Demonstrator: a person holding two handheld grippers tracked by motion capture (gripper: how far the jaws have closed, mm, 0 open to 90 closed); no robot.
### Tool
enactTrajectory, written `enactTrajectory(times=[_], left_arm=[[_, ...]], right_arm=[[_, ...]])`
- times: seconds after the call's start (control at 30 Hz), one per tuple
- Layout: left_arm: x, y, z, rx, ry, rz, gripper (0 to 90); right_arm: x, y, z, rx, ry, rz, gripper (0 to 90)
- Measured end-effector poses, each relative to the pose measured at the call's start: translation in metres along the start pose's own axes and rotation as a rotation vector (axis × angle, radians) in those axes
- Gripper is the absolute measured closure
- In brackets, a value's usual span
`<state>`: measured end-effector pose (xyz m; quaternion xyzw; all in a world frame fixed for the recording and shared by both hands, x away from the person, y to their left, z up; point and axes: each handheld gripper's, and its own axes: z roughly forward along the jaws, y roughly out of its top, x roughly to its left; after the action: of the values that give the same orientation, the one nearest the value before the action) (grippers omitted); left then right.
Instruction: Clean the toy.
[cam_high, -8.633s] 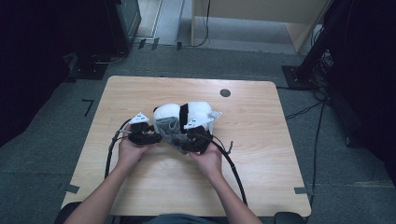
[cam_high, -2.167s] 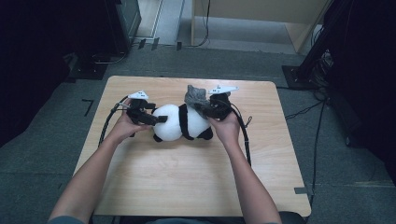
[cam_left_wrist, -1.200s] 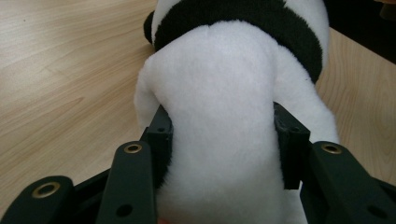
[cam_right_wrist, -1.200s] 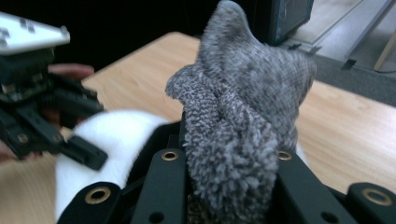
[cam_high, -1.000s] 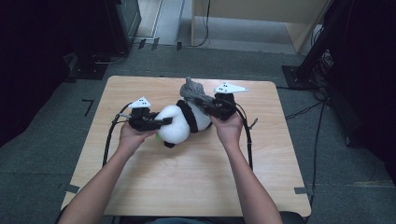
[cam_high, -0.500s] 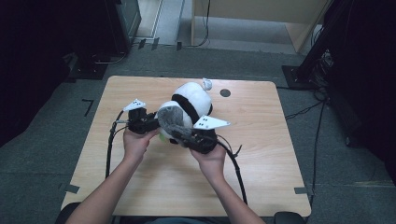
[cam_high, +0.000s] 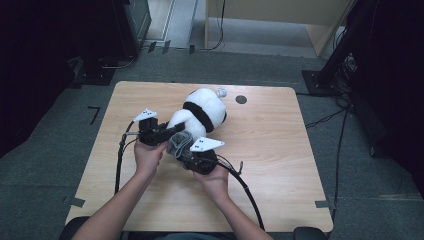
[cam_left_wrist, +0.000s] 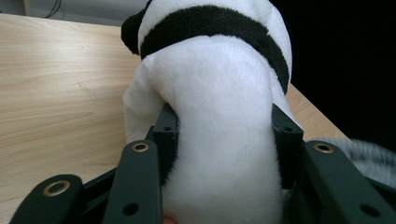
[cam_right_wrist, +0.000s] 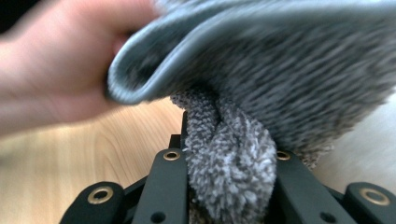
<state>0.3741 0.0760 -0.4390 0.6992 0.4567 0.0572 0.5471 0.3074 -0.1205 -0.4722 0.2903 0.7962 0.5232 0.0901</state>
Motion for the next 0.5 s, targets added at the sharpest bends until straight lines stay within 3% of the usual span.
enactTrajectory(times=[0.1, 0.3, 0.5], left_arm=[[0.001, 0.001, -0.001, -0.003, -0.020, -0.009, 57.2], [0.000, 0.002, -0.003, -0.013, -0.025, -0.010, 57.0], [0.003, 0.003, -0.006, -0.024, -0.055, -0.029, 57.1]], right_arm=[[-0.001, -0.008, 0.010, 0.069, -0.014, -0.006, 78.9], [-0.013, -0.019, 0.022, 0.139, -0.059, 0.004, 79.1], [-0.027, -0.028, 0.021, 0.176, -0.090, 0.052, 79.2]])
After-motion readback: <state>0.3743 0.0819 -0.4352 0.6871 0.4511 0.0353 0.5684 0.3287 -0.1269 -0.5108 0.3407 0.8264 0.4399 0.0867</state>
